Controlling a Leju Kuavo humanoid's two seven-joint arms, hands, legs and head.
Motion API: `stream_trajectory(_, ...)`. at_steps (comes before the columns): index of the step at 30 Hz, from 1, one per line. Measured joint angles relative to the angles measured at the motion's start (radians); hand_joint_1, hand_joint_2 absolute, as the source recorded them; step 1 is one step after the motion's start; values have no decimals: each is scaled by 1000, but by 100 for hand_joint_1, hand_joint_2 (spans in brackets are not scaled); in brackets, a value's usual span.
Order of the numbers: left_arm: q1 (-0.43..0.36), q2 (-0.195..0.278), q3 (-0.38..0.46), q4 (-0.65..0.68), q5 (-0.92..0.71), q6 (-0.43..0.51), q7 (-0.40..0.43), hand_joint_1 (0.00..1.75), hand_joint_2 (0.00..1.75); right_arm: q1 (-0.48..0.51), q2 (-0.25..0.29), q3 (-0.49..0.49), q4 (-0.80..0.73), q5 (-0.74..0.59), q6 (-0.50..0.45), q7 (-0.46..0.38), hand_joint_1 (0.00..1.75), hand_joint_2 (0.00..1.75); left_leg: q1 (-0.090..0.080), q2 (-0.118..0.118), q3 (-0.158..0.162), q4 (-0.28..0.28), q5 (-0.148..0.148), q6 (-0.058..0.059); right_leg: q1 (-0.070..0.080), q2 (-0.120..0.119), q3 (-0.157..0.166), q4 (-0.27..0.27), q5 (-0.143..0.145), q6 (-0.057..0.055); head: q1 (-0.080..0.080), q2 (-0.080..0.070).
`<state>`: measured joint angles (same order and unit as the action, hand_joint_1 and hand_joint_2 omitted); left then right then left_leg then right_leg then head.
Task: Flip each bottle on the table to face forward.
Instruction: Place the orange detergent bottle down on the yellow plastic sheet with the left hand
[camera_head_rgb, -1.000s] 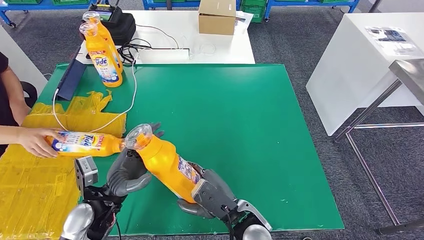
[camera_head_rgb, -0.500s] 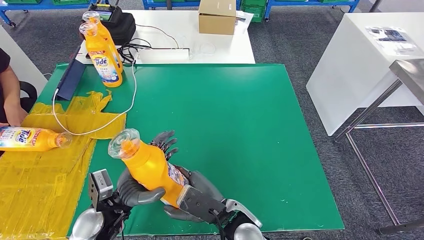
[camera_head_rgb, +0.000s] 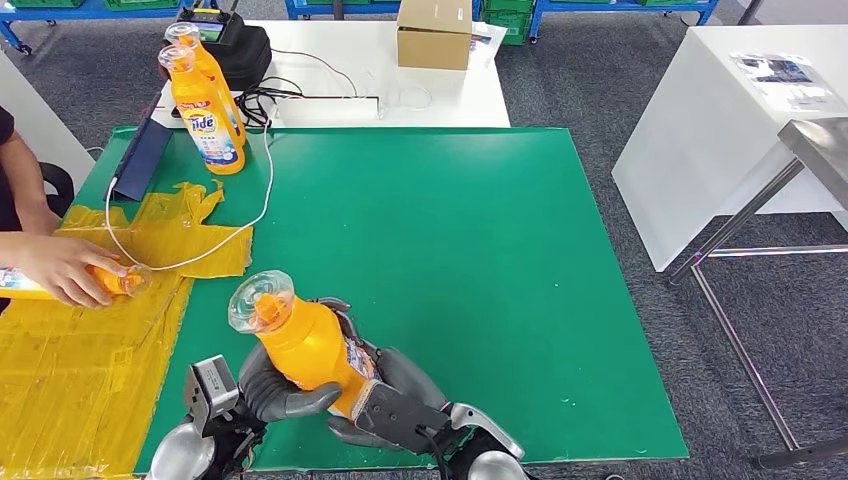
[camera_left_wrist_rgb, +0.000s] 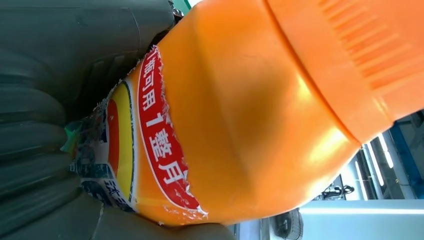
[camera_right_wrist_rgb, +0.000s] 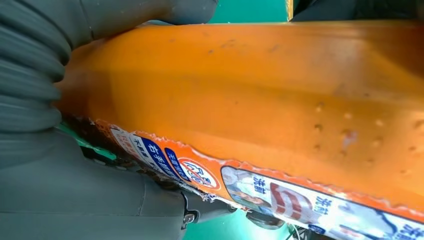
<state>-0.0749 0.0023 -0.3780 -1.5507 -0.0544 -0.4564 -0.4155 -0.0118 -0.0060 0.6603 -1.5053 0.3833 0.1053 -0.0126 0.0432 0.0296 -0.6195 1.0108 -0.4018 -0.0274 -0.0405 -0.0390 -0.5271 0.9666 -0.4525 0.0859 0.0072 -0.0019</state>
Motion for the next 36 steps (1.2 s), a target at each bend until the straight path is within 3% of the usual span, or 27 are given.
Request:
stream_trajectory(2, 0, 0, -1, 0, -8, 5, -2, 175, 175, 1, 0, 1, 0, 2, -1, 0, 175, 175, 0, 0, 0, 0, 0, 0, 0, 0, 0, 0, 0, 0, 0, 0)
stream_trajectory(3, 0, 0, -1, 0, -16, 11, -5, 175, 175, 2, -1, 1, 0, 3, -2, 0, 165, 175, 0, 0, 0, 0, 0, 0, 0, 0, 0, 0, 0, 0, 0, 0)
stream_trajectory(6, 1, 0, -3, -4, -89, 59, -30, 175, 175, 9, -1, 0, 0, 11, -9, -2, 34, 175, 0, 0, 0, 0, 0, 0, 0, 0, 0, 0, 0, 0, 0, 0)
stream_trajectory(7, 1, 0, -6, -6, -139, 92, -43, 175, 175, 11, -1, 0, 0, 14, -12, -3, 0, 175, 0, 0, 0, 0, 0, 0, 0, 0, -1, 0, 0, 0, 0, 0)
stream_trajectory(12, -8, 0, -27, -8, -466, 317, -78, 175, 175, 9, 4, -5, -1, 29, -21, -3, 0, 175, 0, 0, 0, 0, 0, 0, 0, 0, -10, 0, 0, 0, 0, 0)
stream_trajectory(15, -29, 6, -21, 2, -558, 394, -76, 175, 175, 13, 4, -9, -6, 29, -21, -3, 0, 175, 0, 1, 0, 0, -1, 0, 0, 0, -11, 0, 0, 0, 0, 0)
stream_trajectory(22, -143, 75, 1, 149, -1026, 715, 16, 175, 175, 27, -7, -8, -27, 23, -33, -25, 0, 175, 0, 1, -1, 0, 1, 0, 0, 0, -2, 1, 1, -1, 0, 0)
stream_trajectory(29, -343, 177, 24, 425, -1384, 760, 214, 175, 175, -5, -33, 11, -91, 7, -17, -19, 0, 175, 0, 1, 0, 0, 2, 0, 0, 1, -2, 1, 3, -3, 0, 0)
stream_trajectory(36, -457, 228, 32, 705, -1446, 761, 272, 175, 175, -18, -51, 39, -94, -3, -15, -21, 0, 175, 0, 1, -1, 0, 3, 0, 0, 0, -2, 2, 3, -3, 0, 0)
